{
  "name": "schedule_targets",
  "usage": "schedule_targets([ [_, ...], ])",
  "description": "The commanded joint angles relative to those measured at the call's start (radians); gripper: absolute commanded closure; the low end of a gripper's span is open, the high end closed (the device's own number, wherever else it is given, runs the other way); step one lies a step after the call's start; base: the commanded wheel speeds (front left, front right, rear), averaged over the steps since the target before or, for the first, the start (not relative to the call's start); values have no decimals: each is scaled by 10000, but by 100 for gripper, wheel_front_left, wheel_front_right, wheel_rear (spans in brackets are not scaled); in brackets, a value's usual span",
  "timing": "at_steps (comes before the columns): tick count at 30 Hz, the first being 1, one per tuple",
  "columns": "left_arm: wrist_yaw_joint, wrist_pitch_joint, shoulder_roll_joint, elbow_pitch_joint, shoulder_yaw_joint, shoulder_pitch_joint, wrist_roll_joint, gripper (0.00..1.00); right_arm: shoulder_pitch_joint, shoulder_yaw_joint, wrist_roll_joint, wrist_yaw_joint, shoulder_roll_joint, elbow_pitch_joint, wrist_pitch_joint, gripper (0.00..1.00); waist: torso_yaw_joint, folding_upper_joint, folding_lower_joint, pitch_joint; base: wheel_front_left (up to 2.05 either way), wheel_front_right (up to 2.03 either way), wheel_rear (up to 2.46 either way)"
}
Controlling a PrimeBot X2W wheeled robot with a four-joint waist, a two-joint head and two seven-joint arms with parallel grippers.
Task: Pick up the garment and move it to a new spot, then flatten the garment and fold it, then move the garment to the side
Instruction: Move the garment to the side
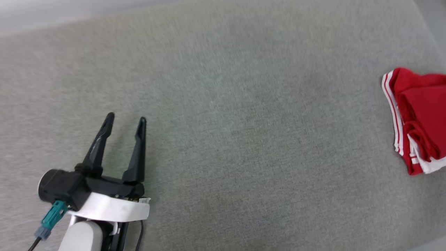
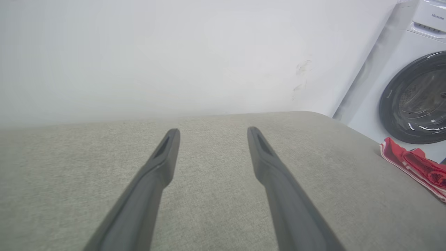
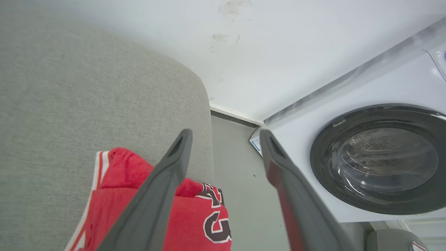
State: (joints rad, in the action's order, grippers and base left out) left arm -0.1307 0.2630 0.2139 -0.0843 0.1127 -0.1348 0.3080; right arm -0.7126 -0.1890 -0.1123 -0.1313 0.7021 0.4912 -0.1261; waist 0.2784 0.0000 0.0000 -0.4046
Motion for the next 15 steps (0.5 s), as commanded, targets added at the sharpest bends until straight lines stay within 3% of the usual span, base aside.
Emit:
schedule_targets([
  [1,14,22,-108,32,-169,154,-84,0,348,161,-140,12,-251,-386,60,0,-355,0,0,867,0,0,0],
  [10,166,22,-882,417,-1210,1077,-517,0,3176,1365,-670,9,-2779,-3814,194,0,-1021,0,0,2553,0,0,0],
  [15,273,22,-1187,661,-1444,1455,-774,0,4893,1515,-667,9,-4224,-4900,627,0,-1397,0,0,3156,0,0,0],
])
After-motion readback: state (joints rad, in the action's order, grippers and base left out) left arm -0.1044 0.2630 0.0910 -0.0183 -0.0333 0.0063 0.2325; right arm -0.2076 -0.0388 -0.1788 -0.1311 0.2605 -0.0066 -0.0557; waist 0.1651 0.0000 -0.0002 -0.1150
